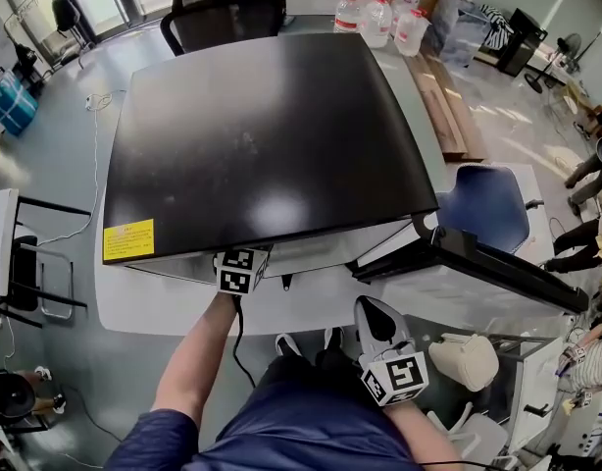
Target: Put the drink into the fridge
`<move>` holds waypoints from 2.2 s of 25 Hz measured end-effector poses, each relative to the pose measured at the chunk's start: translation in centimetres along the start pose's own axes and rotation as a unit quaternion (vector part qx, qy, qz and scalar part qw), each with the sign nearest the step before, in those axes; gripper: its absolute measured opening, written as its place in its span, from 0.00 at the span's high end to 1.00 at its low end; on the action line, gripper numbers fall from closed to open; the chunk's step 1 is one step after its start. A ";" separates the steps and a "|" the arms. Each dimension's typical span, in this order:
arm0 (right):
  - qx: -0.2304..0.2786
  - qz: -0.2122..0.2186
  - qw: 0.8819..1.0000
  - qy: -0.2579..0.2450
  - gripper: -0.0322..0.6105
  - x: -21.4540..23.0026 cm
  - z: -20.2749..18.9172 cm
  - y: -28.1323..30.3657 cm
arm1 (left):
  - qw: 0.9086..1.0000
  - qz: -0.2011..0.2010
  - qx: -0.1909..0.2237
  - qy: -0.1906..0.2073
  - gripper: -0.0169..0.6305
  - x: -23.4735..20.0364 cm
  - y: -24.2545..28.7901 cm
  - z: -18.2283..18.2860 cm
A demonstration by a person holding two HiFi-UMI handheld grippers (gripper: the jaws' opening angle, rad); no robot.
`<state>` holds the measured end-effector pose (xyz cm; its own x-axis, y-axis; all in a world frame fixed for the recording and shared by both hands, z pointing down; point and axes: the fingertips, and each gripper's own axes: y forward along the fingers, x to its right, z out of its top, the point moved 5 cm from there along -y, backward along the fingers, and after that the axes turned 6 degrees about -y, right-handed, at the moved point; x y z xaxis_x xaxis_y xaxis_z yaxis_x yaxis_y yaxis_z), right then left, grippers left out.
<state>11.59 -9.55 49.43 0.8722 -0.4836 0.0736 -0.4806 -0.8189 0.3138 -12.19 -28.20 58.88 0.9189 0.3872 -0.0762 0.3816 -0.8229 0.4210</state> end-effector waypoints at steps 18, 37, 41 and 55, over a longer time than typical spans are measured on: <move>0.003 0.006 1.000 -0.008 0.94 0.0 0.6 0.3 | 0.999 0.021 0.007 -0.029 0.48 -0.4 0.1 -0.3; 0.015 0.040 0.999 -0.014 0.94 0.3 0.5 0.6 | 0.997 0.041 0.004 -0.067 0.48 1.5 -3.3 -2.2; 0.017 0.054 0.998 -0.019 0.94 0.1 0.9 1.1 | 0.996 0.041 0.019 -0.071 0.48 2.5 -5.4 -1.6; 0.049 0.109 0.992 -0.032 0.94 -1.7 4.0 3.9 | 0.982 0.033 0.145 -0.119 0.95 7.3 -15.3 3.1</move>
<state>7.89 -13.19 46.80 0.7399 -0.6692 0.0684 -0.6671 -0.7168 0.2031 -11.03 -14.04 49.11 0.9266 0.2498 -0.2811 0.3018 -0.9399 0.1597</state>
